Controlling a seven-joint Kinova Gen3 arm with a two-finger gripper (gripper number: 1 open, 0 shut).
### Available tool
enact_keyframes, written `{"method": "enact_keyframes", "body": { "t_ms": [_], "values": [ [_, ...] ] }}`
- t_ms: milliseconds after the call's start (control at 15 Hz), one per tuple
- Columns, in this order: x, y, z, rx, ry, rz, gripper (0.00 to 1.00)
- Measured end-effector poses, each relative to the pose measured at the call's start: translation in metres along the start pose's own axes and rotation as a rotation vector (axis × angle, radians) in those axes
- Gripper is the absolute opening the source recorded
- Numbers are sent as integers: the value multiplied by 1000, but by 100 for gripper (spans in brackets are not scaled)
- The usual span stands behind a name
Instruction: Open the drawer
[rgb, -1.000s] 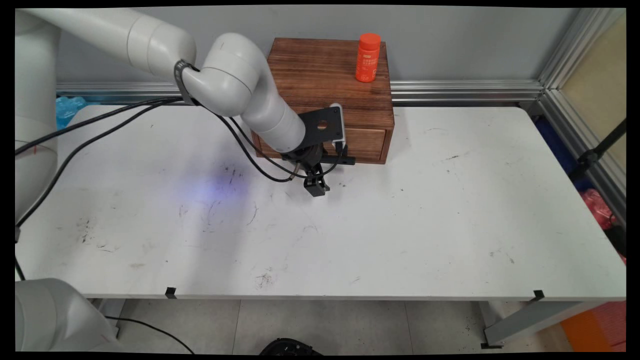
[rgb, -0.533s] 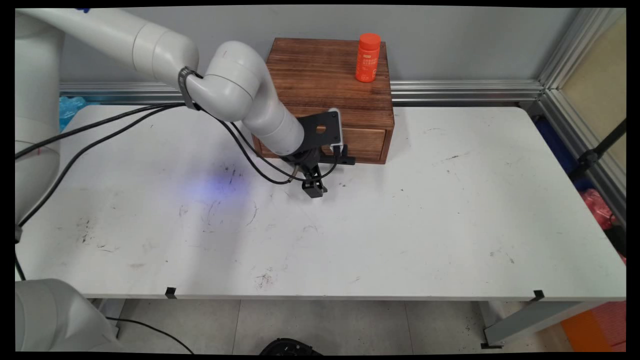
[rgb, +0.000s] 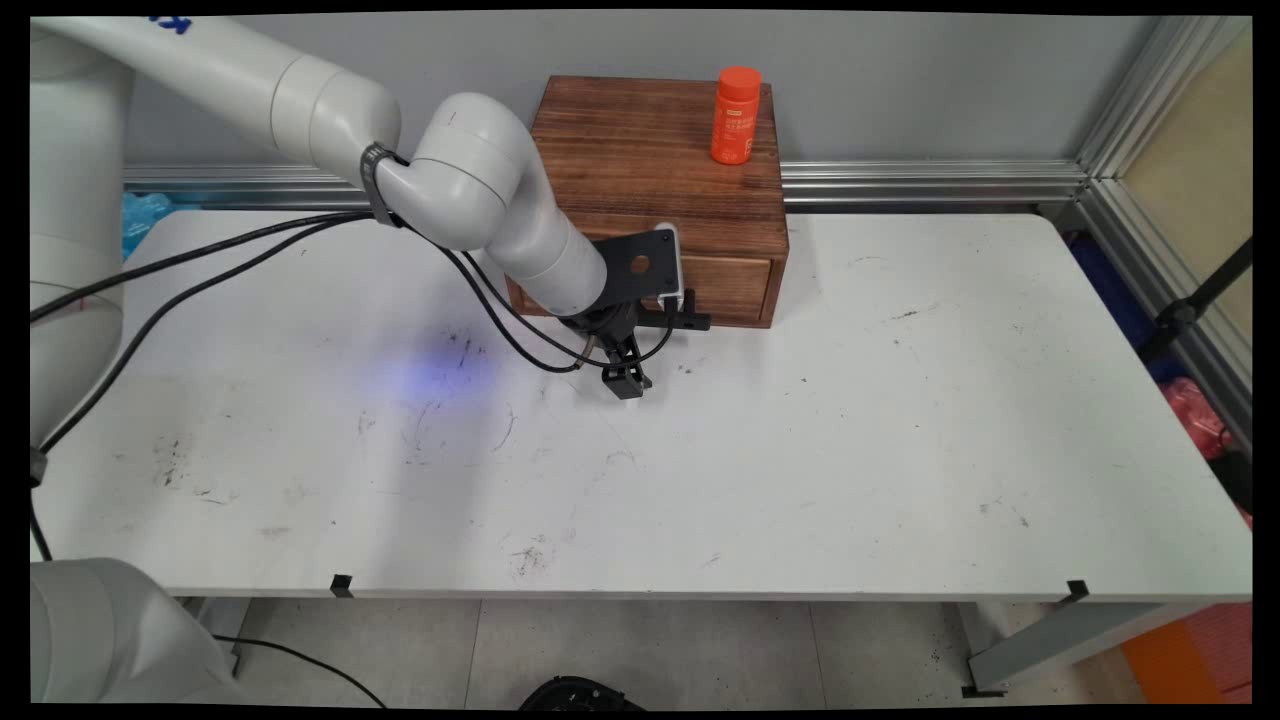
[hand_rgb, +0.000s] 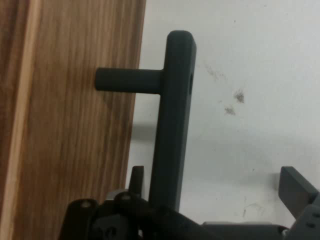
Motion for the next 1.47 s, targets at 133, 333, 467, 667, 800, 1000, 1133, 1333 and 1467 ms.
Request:
{"method": "enact_keyframes", "body": {
  "t_ms": [133, 333, 467, 667, 800, 1000, 1133, 1333, 1467],
  "values": [
    [0, 2, 1, -3, 0, -1, 100],
    [0, 4, 0, -7, 0, -2, 100],
    [1, 6, 0, -11, 1, -3, 100],
    [2, 9, -2, -15, 1, -5, 100],
    [3, 11, -3, -18, 2, -7, 100],
    [5, 16, -7, -24, 3, -11, 100],
    [7, 20, -10, -29, 4, -14, 100],
    [11, 27, -16, -36, 6, -18, 100],
    [13, 31, -19, -41, 6, -21, 100]
  ]
}}
